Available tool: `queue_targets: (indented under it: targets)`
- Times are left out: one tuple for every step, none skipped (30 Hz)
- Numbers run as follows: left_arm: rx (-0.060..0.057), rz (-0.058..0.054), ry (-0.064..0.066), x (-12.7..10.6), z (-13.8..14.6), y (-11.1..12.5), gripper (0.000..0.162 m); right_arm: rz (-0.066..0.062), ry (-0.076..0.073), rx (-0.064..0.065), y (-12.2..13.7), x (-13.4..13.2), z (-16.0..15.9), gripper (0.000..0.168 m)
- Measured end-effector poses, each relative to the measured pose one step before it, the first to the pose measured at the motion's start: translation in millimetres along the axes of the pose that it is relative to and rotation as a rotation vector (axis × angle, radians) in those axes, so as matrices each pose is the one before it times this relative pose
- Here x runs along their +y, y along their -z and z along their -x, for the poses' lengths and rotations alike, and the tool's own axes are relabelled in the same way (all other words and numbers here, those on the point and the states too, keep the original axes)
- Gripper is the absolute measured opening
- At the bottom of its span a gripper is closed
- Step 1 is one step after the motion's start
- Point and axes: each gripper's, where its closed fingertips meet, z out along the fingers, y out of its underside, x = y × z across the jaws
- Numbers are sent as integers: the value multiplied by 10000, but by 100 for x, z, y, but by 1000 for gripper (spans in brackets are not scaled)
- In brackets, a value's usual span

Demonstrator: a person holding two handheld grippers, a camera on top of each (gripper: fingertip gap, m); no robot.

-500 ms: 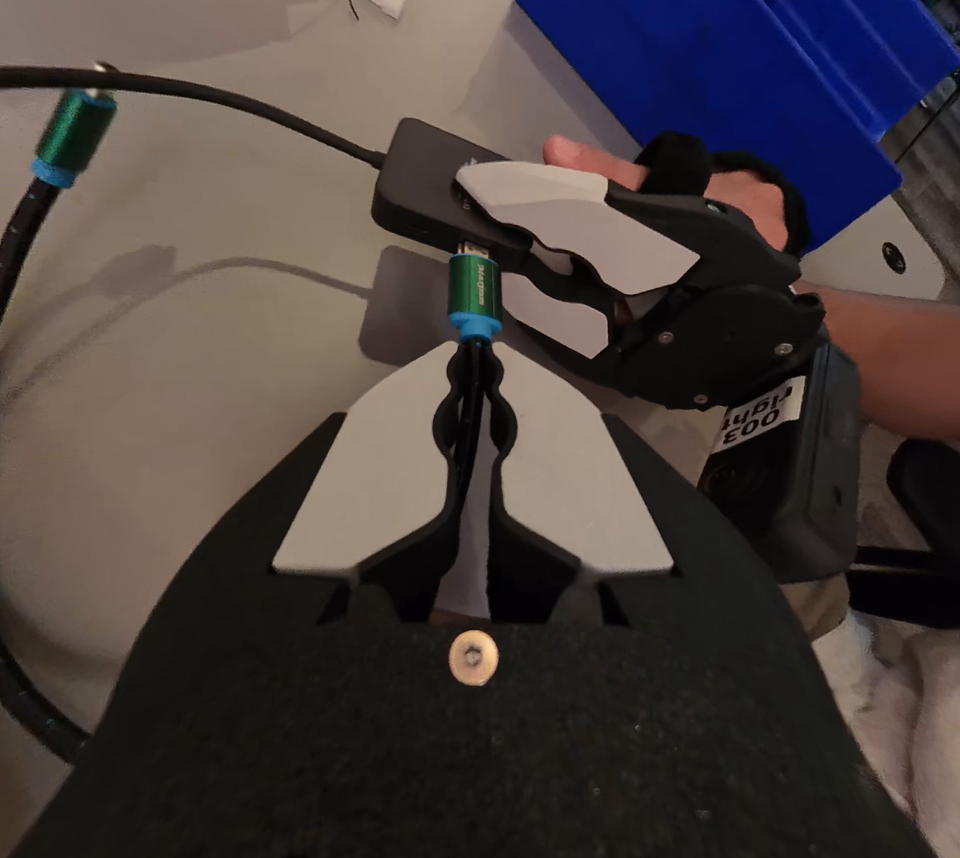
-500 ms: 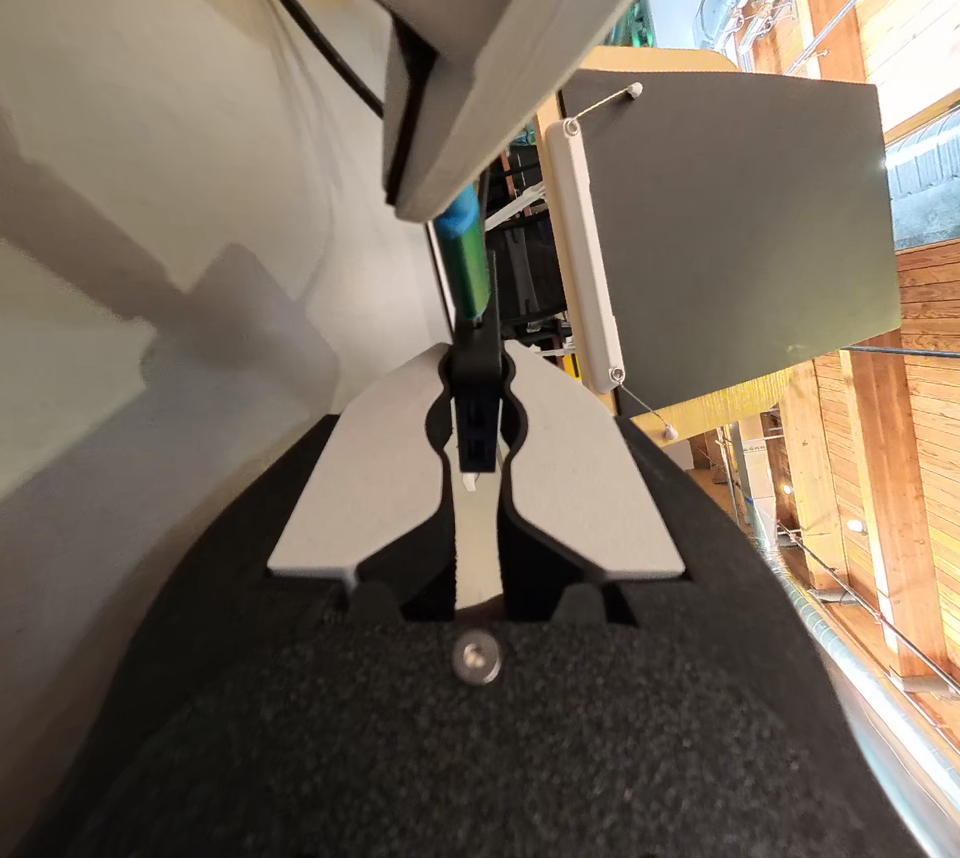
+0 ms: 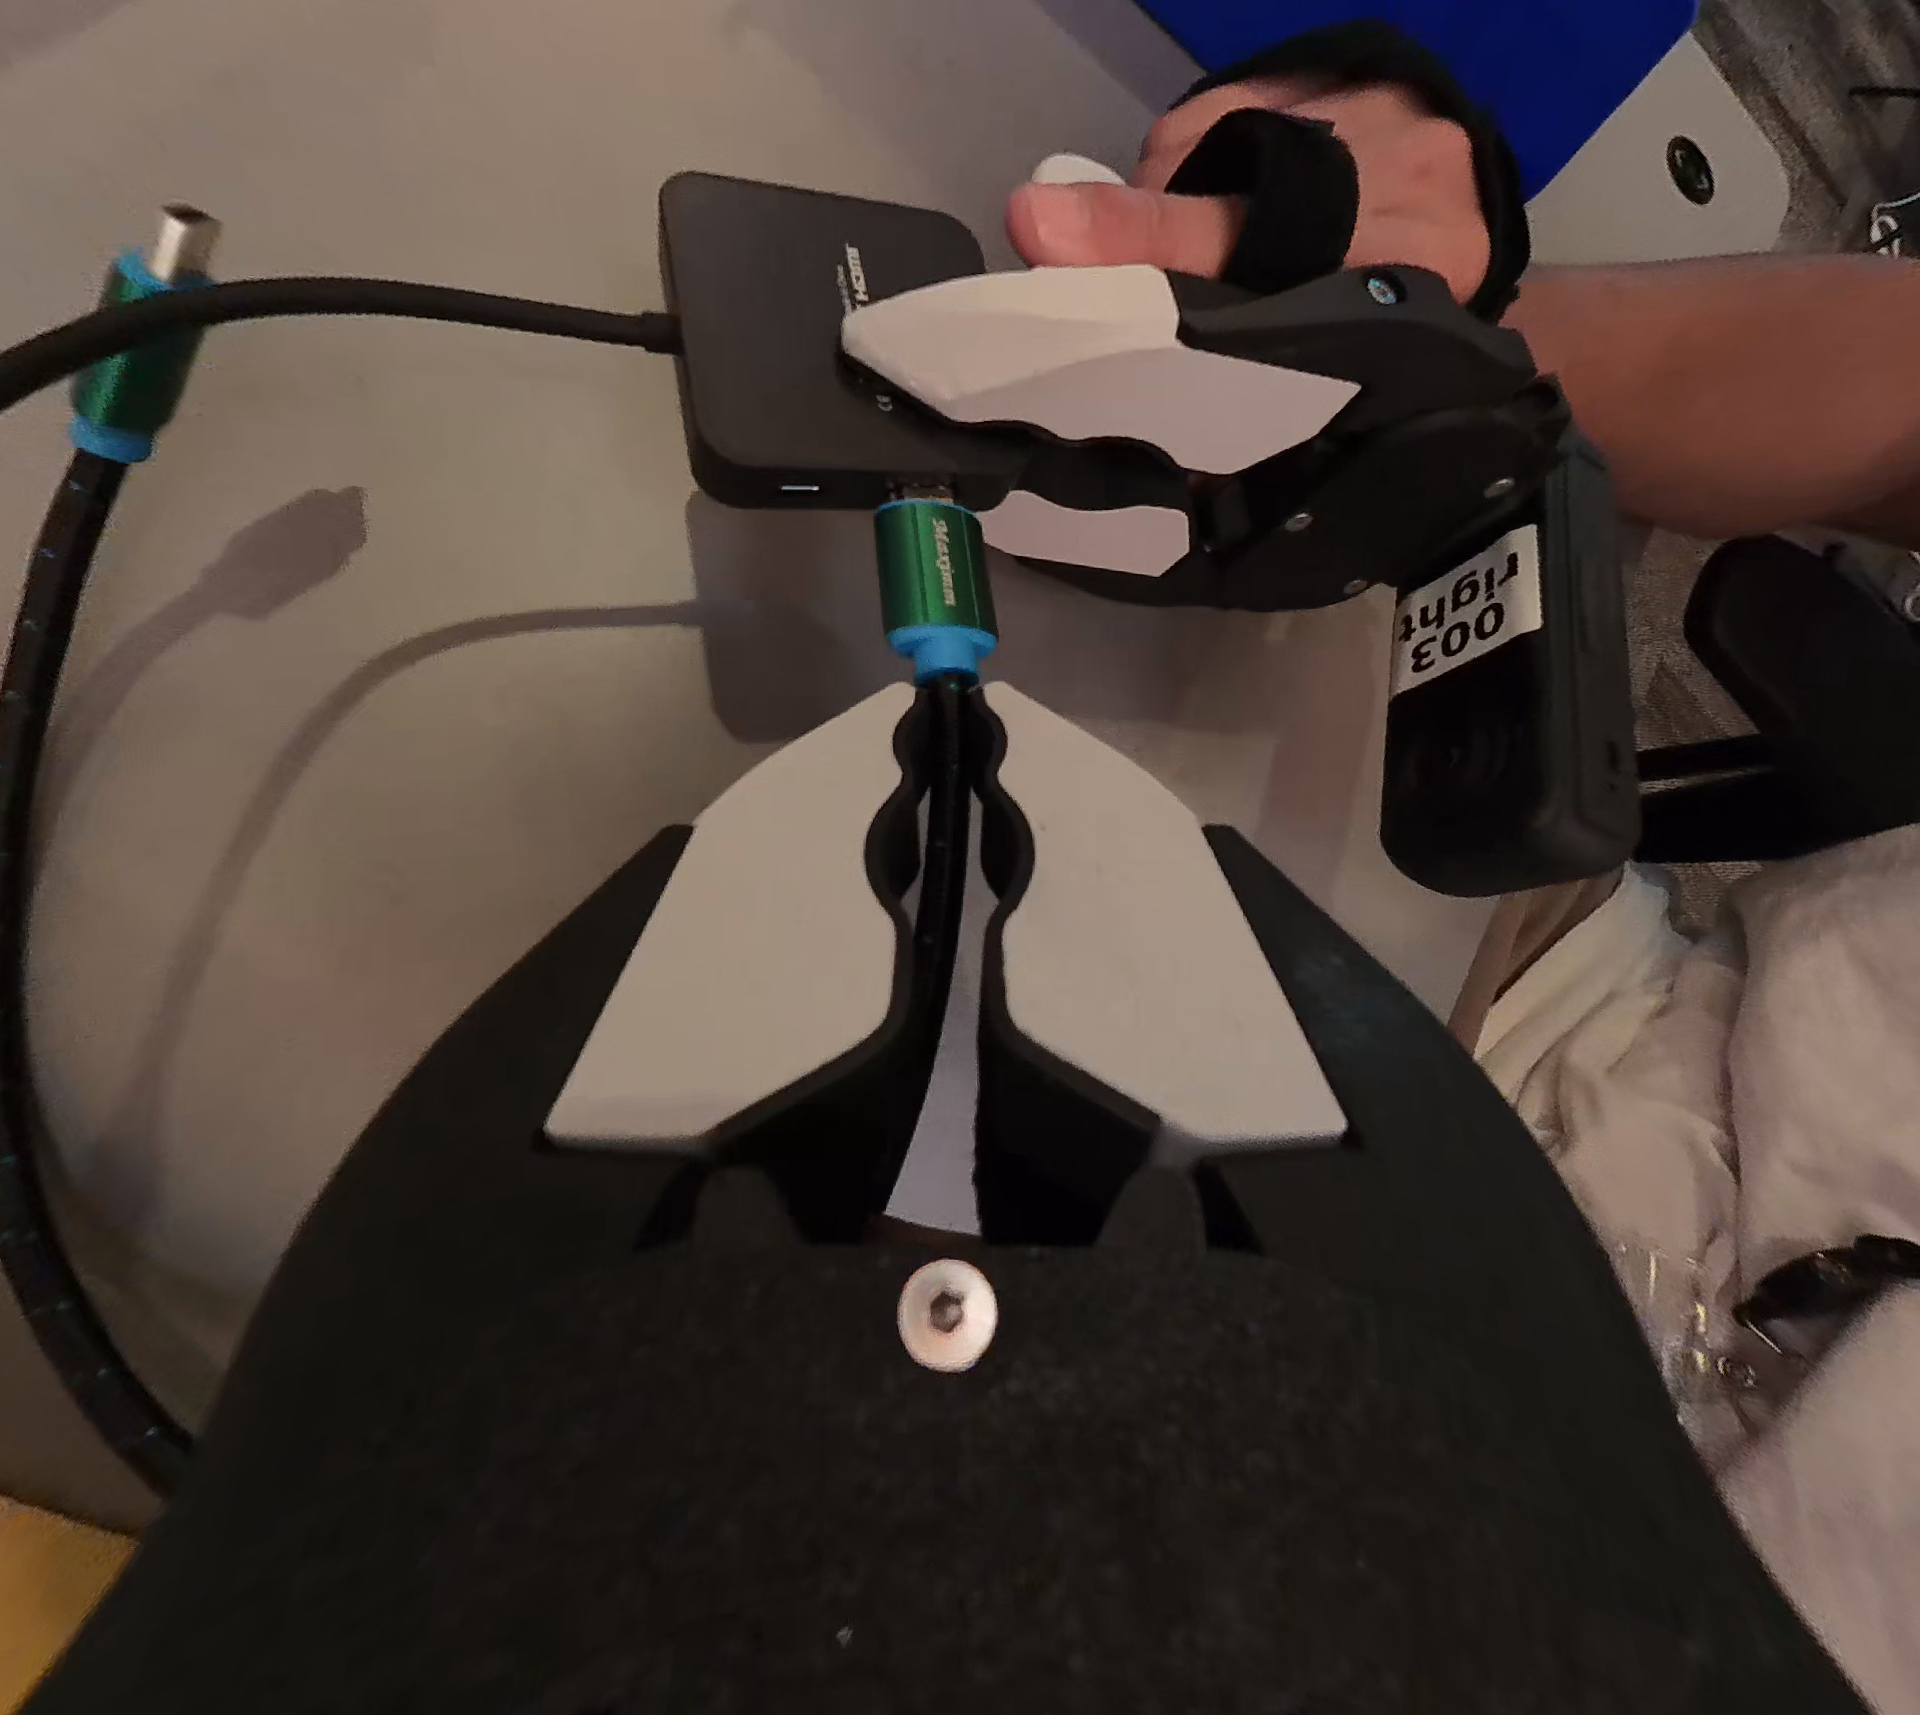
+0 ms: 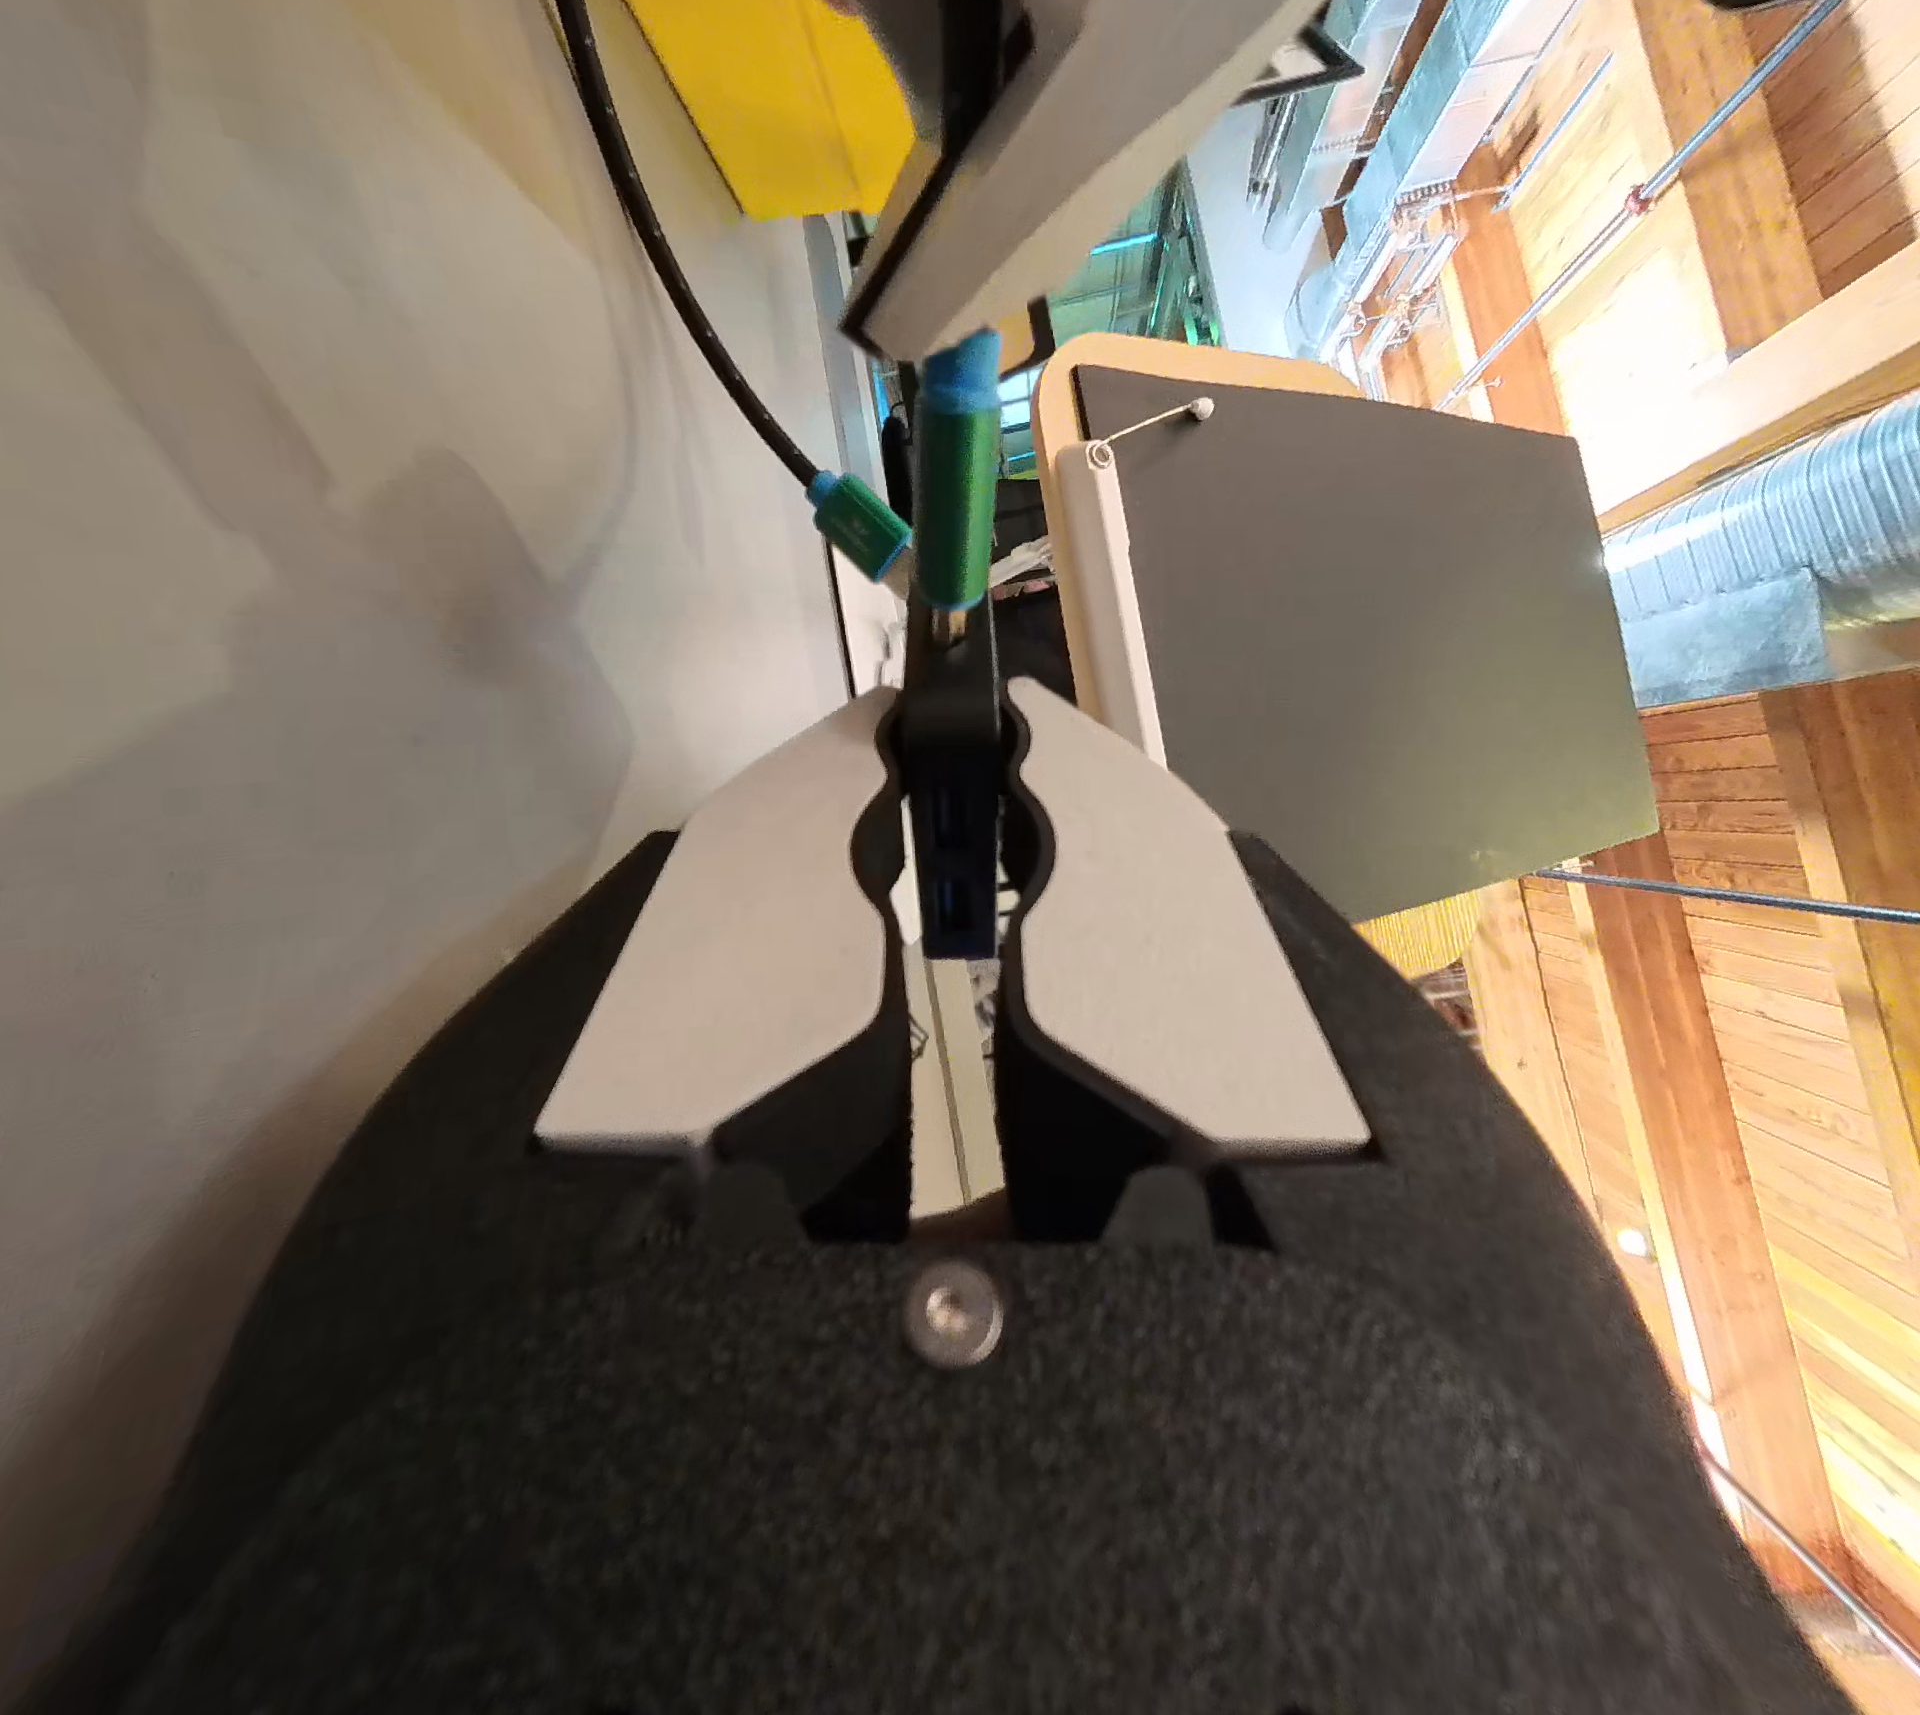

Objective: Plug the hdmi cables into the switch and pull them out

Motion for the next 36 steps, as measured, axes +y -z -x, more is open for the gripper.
queue_targets:
  targets:
    - [-64,-74,-11,-54,59,-115,6,30,-104,-40,-3,48,83,12]
    - [-102,-86,-1,-39,65,-157,6,73,-131,-48,-52,108,92,12]
    - [-91,-76,-22,-20,1,-159,6,67,-79,-6,-23,107,-22,12]
    - [-121,-94,-53,-56,45,-89,6,58,-59,-13,3,74,-12,12]
    - [-135,-93,-87,-78,69,-41,6,53,-48,-19,10,53,12,12]
    - [-164,-105,-140,-117,104,3,6,42,-36,17,27,23,-30,12]
    - [-198,-85,-227,-96,91,-24,6,-32,-28,15,55,-134,-38,12]
    - [-301,-111,-297,-97,190,-32,6,-38,-51,18,75,-166,-49,12]
    - [-310,-97,-397,-76,139,-56,7,46,1,-4,-23,46,-12,12]
    - [-298,-84,-418,-51,71,-87,7,-6,-21,-24,-10,63,7,12]
    - [-302,-100,-356,-93,69,-71,7,-26,-42,-7,-9,73,-10,12]
    - [-290,-29,-399,-5,38,-91,7,3,-46,-31,-36,93,17,12]
    - [-247,80,-459,126,16,-53,7,-5,-16,-66,4,34,76,12]
    - [-153,177,-398,217,-8,-17,6,-45,2,-112,31,-69,230,12]
    - [-41,242,-352,313,-67,10,6,-79,28,-190,26,-135,383,12]
    - [13,141,-294,187,-78,51,6,-146,131,-150,73,-207,322,12]
    - [59,33,-101,27,-90,51,6,-188,136,24,103,-318,48,11]
    - [73,14,81,-35,11,71,6,45,-39,7,14,-21,-55,11]
    - [137,18,291,-63,43,66,6,0,-174,-30,-23,-35,-16,11]
    - [126,32,172,-33,18,59,6,-18,-163,-54,-50,-53,47,11]
    - [32,30,-34,1,39,50,6,-69,55,2,-1,-88,23,11]
    - [-64,50,-111,66,67,-21,6,-22,51,2,-36,-48,28,11]
    - [-110,75,-126,133,106,-73,6,63,-4,-49,-134,20,118,11]
    - [-58,-3,7,62,94,-108,6,95,33,-27,-128,71,109,11]
    - [9,-113,191,-72,83,-82,6,50,36,6,-96,87,-5,11]
    - [-7,-217,289,-225,119,-51,6,59,-74,35,-123,183,-176,12]
    - [-42,-271,289,-265,101,-14,6,102,-211,-1,-152,220,-238,12]
    - [-47,-275,289,-245,4,142,7,60,-121,26,-102,124,-263,13]
    - [-42,-278,285,-283,-190,435,12,-15,-125,-24,-14,-22,-185,13]
    - [51,-424,170,-543,-459,918,23,127,-241,-85,46,171,-49,13]
    - [-72,-551,59,-703,-431,1402,24,154,-298,-129,109,349,18,13]
    - [-180,-737,42,-843,-377,1820,24,160,-274,-164,171,500,-2,13]
    - [-64,-795,141,-833,-570,2095,23,214,-428,-218,243,540,-114,13]
    - [-17,-805,314,-628,-658,2200,23,285,-550,-221,278,497,-331,13]
    - [9,-718,411,-249,-649,2097,22,248,-514,-89,376,295,-731,13]
    - [42,-509,387,254,-584,1865,20,301,-455,-40,575,228,-987,13]
